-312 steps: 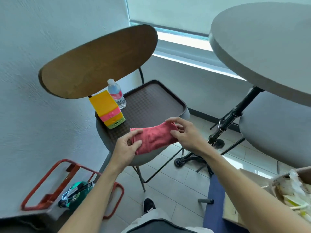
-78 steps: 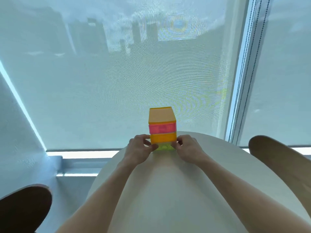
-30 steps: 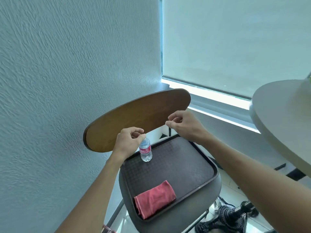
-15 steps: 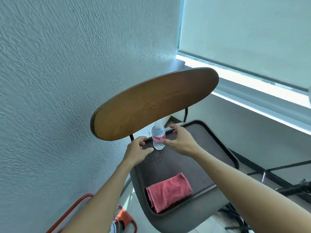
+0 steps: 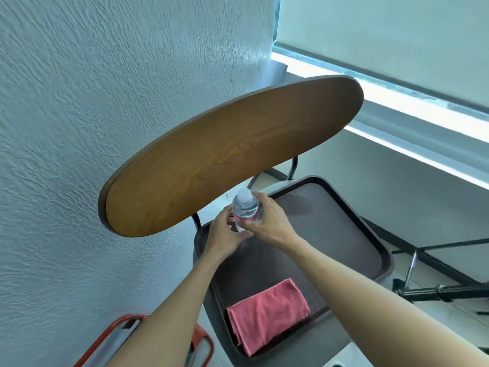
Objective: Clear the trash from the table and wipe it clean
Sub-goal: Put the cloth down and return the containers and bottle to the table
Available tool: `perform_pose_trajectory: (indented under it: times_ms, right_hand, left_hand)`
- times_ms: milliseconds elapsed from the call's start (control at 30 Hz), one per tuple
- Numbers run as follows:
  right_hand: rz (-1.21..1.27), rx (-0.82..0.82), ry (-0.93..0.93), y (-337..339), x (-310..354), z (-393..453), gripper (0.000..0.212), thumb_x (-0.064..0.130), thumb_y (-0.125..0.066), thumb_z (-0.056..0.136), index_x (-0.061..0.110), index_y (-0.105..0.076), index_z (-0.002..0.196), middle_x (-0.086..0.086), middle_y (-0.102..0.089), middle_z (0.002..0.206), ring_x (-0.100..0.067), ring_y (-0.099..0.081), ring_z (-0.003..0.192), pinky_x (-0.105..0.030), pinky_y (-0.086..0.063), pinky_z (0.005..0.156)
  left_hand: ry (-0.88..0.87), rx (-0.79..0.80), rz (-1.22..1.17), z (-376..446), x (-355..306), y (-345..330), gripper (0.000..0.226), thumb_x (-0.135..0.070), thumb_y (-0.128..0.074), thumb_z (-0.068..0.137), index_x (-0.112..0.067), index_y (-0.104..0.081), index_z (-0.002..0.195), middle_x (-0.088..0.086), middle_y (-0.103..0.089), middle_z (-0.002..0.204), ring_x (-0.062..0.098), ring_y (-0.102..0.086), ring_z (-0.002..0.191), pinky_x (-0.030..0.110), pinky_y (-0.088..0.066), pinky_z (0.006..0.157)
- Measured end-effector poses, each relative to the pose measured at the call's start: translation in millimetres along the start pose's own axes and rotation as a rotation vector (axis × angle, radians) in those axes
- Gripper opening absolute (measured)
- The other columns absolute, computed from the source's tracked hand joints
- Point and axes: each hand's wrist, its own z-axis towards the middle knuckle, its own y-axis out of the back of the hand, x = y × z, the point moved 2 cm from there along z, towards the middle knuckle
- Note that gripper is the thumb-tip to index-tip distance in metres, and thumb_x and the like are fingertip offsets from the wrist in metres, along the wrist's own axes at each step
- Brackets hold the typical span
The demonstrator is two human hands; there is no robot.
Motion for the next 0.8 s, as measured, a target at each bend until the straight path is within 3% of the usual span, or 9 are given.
perform_pose_trajectory:
  times_ms: [133, 200, 300, 633, 800]
  right_hand:
    - [-0.003, -0.038, 0.007, 3, 1, 0, 0.057, 0.042, -0.081, 0.069, 0.025, -0.056, 0.118, 0.007, -0.064, 0.113, -0.011, -0.060, 0.097, -0.032, -0.050, 0.086]
    - [0.007, -0.051, 0.016, 5, 4, -3, 0.055, 0.043, -0.080, 0.068, 0.027, -0.057, 0.116, 0.008, -0.064, 0.111, -0.011, -0.060, 0.095, -0.032, -0.051, 0.085]
    - [0.038, -0.079, 0.036, 15, 11, -14, 0.052, 0.043, -0.080, 0.068, 0.029, -0.057, 0.113, 0.011, -0.062, 0.106, -0.007, -0.059, 0.092, -0.031, -0.051, 0.083]
    - [0.110, -0.173, 0.182, 93, 55, -77, 0.048, 0.043, -0.079, 0.070, 0.030, -0.058, 0.112, 0.012, -0.063, 0.098, -0.007, -0.062, 0.084, -0.031, -0.056, 0.080]
    - [0.115, -0.264, 0.248, 147, 85, -112, 0.049, 0.048, -0.074, 0.068, 0.032, -0.054, 0.109, 0.011, -0.062, 0.096, -0.010, -0.063, 0.084, -0.027, -0.058, 0.077]
  left_hand:
    - [-0.031, -0.050, -0.002, 1, 0, 0, 0.056, -0.023, -0.087, 0.067, -0.028, -0.059, 0.116, -0.008, -0.068, 0.104, 0.011, -0.064, 0.099, 0.016, -0.048, 0.080]
    - [-0.061, -0.043, 0.005, -4, -6, 3, 0.053, -0.026, -0.087, 0.068, -0.031, -0.059, 0.113, -0.011, -0.067, 0.099, 0.010, -0.065, 0.097, 0.017, -0.050, 0.081]
    - [-0.108, -0.025, 0.032, -16, -19, 9, 0.047, -0.031, -0.084, 0.073, -0.033, -0.058, 0.112, -0.019, -0.064, 0.096, 0.000, -0.062, 0.090, 0.005, -0.044, 0.068]
    - [-0.389, -0.026, -0.086, -77, -100, 23, 0.049, -0.041, -0.083, 0.071, -0.032, -0.064, 0.115, -0.016, -0.070, 0.102, 0.001, -0.065, 0.096, 0.013, -0.049, 0.076]
    - [-0.590, -0.069, -0.112, -111, -165, 25, 0.051, -0.040, -0.083, 0.068, -0.030, -0.063, 0.113, -0.017, -0.067, 0.100, -0.002, -0.061, 0.091, 0.005, -0.045, 0.069]
